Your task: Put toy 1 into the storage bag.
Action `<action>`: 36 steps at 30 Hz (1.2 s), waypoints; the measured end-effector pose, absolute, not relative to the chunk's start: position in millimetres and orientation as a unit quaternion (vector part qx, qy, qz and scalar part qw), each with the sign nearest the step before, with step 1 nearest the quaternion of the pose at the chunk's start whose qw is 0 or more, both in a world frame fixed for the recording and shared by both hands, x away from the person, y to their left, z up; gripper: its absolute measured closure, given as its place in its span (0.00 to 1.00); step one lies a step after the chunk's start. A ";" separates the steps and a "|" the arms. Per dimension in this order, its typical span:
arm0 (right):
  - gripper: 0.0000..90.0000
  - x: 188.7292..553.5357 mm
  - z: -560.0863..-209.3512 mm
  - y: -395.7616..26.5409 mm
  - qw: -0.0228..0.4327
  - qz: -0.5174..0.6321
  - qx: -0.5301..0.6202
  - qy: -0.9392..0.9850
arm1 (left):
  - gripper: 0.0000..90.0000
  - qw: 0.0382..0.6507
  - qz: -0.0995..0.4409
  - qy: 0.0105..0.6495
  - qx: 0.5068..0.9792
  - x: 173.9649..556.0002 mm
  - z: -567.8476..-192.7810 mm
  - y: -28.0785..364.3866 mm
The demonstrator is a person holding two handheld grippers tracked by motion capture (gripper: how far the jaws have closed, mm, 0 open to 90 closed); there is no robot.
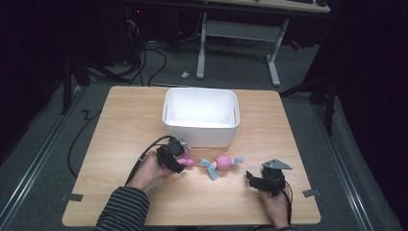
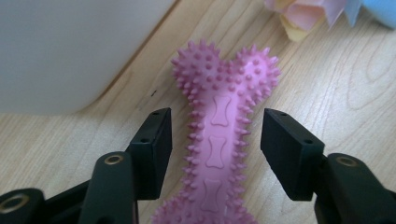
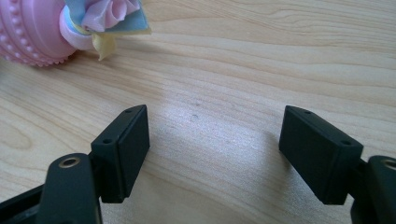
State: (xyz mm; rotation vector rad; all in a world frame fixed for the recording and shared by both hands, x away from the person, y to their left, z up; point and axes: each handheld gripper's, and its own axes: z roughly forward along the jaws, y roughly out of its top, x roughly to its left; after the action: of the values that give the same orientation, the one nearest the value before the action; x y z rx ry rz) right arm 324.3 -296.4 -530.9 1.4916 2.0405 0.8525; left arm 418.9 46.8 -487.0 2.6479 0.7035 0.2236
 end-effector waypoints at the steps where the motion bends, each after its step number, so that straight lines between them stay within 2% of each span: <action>1: 0.27 324.4 -531.0 -296.4 0.235 0.311 0.543 0.744 | 0.53 0.192 0.079 0.249 0.946 418.8 -488.9 45.6; 12: 0.27 324.1 -530.9 -295.8 0.234 0.310 0.542 0.745 | 0.58 0.189 0.081 0.257 0.944 419.7 -496.0 46.1; 24: 0.27 324.2 -530.9 -295.7 0.237 0.309 0.541 0.746 | 0.65 0.190 0.090 0.232 0.950 414.9 -496.8 50.2; 36: 0.27 324.3 -530.9 -295.2 0.235 0.309 0.542 0.745 | 0.66 0.247 0.105 0.232 0.935 398.9 -471.0 68.3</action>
State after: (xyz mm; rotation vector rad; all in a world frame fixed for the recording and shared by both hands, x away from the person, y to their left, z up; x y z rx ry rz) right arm 324.3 -295.2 -530.9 1.4868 2.0444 0.8478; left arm 398.9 68.3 -471.0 2.5491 0.6318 0.2866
